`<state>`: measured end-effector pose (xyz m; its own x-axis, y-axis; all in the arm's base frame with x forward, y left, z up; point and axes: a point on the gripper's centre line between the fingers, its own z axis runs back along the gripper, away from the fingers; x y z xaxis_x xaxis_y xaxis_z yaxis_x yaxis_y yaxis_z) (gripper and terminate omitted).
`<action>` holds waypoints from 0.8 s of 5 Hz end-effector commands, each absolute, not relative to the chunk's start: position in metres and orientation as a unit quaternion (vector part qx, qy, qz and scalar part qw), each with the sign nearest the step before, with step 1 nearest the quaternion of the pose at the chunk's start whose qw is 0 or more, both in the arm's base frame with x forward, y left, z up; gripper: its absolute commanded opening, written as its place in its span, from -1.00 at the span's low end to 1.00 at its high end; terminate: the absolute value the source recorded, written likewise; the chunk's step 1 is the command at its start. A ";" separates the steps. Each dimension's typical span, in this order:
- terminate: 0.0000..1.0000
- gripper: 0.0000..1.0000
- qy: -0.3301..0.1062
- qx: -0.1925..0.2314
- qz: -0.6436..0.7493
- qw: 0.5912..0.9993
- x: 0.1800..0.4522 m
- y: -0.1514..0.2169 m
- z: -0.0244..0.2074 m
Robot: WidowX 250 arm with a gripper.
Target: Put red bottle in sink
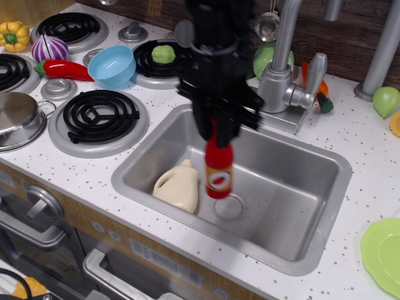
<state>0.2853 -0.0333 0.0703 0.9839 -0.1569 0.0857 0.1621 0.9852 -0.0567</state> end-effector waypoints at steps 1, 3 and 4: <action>-1.00 -1.00 -0.065 -0.050 -0.074 0.994 0.290 -0.043 0.059; -1.00 1.00 -0.107 -0.041 -0.062 0.991 0.284 -0.050 0.038; -1.00 1.00 -0.107 -0.041 -0.062 0.991 0.284 -0.050 0.038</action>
